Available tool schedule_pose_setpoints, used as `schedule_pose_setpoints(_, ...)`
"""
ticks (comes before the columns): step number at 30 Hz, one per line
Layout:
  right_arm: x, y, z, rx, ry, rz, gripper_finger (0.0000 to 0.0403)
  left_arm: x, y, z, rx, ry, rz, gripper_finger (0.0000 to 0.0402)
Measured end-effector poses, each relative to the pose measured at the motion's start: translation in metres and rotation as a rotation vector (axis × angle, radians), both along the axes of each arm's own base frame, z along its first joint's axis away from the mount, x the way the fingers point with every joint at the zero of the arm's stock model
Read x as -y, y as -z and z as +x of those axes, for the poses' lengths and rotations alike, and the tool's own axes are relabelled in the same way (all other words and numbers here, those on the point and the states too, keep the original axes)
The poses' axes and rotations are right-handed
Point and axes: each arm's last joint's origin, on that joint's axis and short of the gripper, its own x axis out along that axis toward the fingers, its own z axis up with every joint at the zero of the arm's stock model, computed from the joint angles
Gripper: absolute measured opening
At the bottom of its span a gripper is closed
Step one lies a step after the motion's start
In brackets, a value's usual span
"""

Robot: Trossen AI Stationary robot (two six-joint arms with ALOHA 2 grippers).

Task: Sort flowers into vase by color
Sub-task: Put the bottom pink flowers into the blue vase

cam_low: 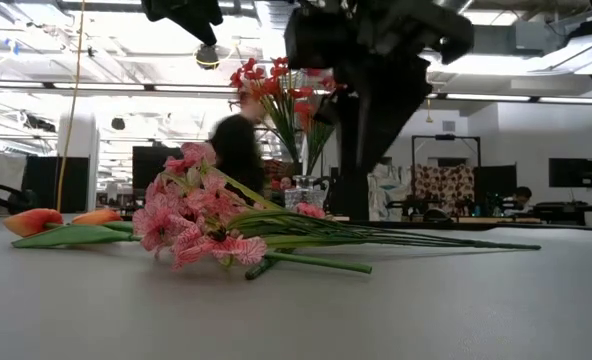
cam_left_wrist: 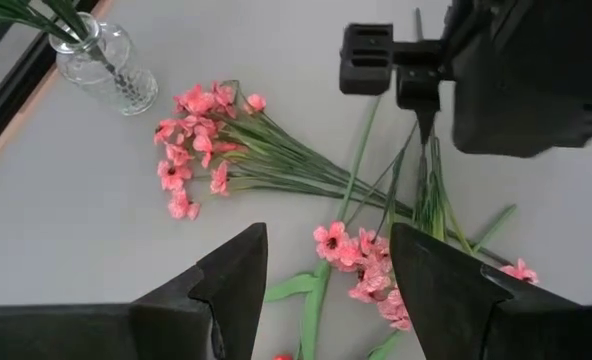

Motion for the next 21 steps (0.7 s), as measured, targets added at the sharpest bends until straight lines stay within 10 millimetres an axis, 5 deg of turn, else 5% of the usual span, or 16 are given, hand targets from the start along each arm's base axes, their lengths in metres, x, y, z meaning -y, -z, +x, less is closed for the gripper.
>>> schedule_pose_setpoints(21,0.005,0.041,-0.017,-0.065,0.070,-0.089,0.0189,0.000,0.000,0.000,-0.003,0.005,0.004,0.0200)
